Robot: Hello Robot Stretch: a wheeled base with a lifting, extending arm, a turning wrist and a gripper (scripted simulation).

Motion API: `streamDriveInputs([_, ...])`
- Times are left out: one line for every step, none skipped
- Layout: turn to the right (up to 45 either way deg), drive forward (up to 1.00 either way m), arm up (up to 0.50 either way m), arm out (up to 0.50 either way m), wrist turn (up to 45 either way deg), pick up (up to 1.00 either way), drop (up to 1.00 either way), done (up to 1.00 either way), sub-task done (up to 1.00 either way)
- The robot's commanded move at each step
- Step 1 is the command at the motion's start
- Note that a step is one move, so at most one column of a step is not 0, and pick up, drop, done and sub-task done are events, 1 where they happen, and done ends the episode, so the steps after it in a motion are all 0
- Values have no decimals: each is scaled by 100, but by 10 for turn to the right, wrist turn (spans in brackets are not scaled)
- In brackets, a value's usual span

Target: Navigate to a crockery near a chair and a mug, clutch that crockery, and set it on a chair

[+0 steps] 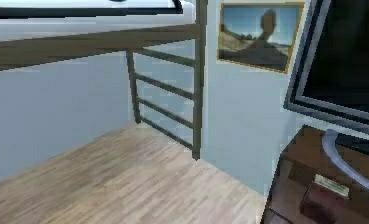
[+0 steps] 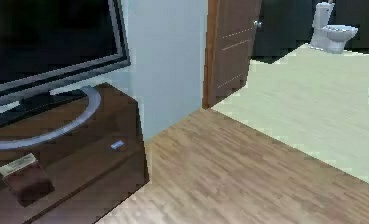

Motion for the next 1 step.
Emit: streamDriveInputs([420,0,0,0,0,0,0,0,0])
